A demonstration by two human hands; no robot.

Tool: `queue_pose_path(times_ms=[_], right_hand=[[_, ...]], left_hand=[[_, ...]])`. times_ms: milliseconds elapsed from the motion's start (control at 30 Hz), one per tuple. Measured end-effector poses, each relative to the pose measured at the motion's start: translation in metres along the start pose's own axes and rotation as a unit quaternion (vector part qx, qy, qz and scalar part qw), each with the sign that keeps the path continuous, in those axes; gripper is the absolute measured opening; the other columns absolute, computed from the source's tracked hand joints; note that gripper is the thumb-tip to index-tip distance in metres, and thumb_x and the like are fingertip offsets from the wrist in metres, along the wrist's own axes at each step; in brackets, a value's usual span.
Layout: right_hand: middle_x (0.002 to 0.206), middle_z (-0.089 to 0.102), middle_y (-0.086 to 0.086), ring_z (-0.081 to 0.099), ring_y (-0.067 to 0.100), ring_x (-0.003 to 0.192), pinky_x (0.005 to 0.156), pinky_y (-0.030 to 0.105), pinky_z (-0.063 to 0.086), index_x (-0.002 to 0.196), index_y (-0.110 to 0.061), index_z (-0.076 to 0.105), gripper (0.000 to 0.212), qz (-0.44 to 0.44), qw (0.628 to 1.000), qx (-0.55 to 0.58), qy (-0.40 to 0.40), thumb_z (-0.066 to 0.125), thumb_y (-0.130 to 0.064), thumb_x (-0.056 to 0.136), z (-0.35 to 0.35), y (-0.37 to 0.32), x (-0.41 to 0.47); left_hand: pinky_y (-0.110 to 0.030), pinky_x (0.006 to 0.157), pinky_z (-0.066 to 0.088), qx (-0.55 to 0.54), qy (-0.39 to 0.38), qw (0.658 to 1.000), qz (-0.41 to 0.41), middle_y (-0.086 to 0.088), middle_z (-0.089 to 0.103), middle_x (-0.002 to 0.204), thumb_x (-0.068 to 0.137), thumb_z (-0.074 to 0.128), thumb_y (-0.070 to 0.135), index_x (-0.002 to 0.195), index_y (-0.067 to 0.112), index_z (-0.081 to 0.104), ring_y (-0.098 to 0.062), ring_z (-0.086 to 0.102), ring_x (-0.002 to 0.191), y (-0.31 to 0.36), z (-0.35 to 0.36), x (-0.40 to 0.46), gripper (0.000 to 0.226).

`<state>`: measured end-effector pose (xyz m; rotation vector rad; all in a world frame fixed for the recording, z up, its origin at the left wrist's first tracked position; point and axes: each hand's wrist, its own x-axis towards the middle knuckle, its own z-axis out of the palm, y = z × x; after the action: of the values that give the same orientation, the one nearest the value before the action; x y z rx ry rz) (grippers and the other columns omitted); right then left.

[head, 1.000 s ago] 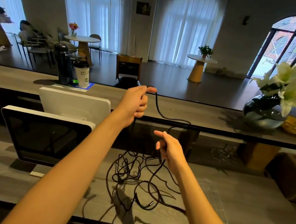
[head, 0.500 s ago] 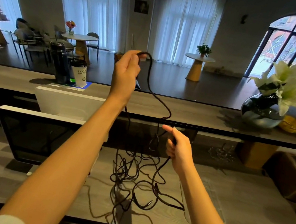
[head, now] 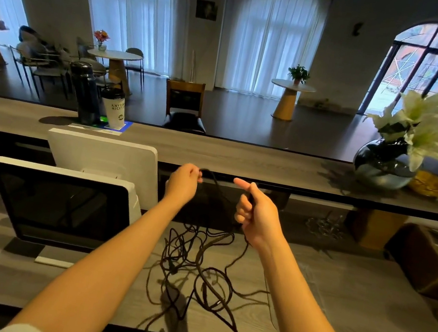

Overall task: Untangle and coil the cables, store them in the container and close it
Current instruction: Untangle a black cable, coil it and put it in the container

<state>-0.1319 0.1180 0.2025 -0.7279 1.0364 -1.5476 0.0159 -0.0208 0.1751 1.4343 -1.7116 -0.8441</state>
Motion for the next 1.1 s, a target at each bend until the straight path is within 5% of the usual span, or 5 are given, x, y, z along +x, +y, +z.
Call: queue_pose_path(times_ms=[333, 567, 667, 833, 1100], right_hand=[[0.06, 0.032, -0.004, 0.025, 0.007, 0.049, 0.046, 0.021, 0.022, 0.121, -0.009, 0.059, 0.033, -0.011, 0.969, 0.229, 0.095, 0.036, -0.029, 0.108, 0.003, 0.009, 0.025], [0.066, 0.037, -0.003, 0.033, 0.009, 0.056, 0.053, 0.022, 0.03, 0.111, -0.015, 0.063, 0.035, -0.089, 0.935, 0.271, 0.21, 0.033, -0.032, 0.109, -0.022, 0.021, 0.036], [0.079, 0.056, 0.002, 0.051, 0.011, 0.069, 0.066, 0.023, 0.043, 0.12, -0.012, 0.065, 0.036, -0.026, 0.959, 0.177, 0.222, 0.037, -0.032, 0.108, -0.038, 0.038, 0.031], [0.09, 0.073, 0.014, 0.069, 0.023, 0.08, 0.065, 0.029, 0.055, 0.106, -0.001, 0.067, 0.041, 0.184, 0.95, -0.232, 0.099, 0.046, -0.036, 0.105, -0.032, 0.049, -0.011], [0.124, 0.064, -0.01, 0.057, 0.002, 0.119, 0.103, 0.022, 0.042, 0.129, -0.029, 0.059, 0.036, -0.126, 0.952, -0.278, 0.024, 0.032, -0.038, 0.107, -0.024, 0.068, -0.026]], left_hand=[[-0.04, 0.088, 0.055, -0.178, -0.177, 0.948, -0.197, -0.013, 0.061, 0.131, 0.105, 0.033, 0.05, 0.137, 0.007, 0.054, -0.027, 0.065, 0.109, -0.011, 0.018, -0.052, 0.057], [-0.041, 0.077, 0.054, -0.352, -0.304, 0.876, -0.124, -0.005, 0.052, 0.058, 0.107, 0.038, 0.033, 0.093, 0.006, 0.058, -0.028, 0.065, 0.062, -0.009, -0.005, -0.111, 0.037], [-0.024, 0.041, 0.033, -0.385, -0.246, 0.885, -0.09, 0.003, 0.029, 0.052, 0.103, 0.04, 0.022, 0.08, 0.015, 0.048, -0.011, 0.03, 0.04, -0.011, -0.008, -0.115, 0.026], [-0.019, 0.036, 0.017, -0.248, -0.168, 0.951, -0.08, 0.006, 0.03, 0.048, 0.095, 0.04, 0.011, 0.073, 0.017, 0.048, -0.008, 0.021, 0.038, -0.002, -0.012, -0.11, 0.025], [-0.023, 0.045, 0.022, -0.056, -0.314, 0.948, -0.015, 0.004, 0.034, 0.05, 0.101, 0.039, 0.027, 0.066, 0.016, 0.057, -0.011, 0.025, 0.045, 0.014, -0.014, -0.124, 0.041]])
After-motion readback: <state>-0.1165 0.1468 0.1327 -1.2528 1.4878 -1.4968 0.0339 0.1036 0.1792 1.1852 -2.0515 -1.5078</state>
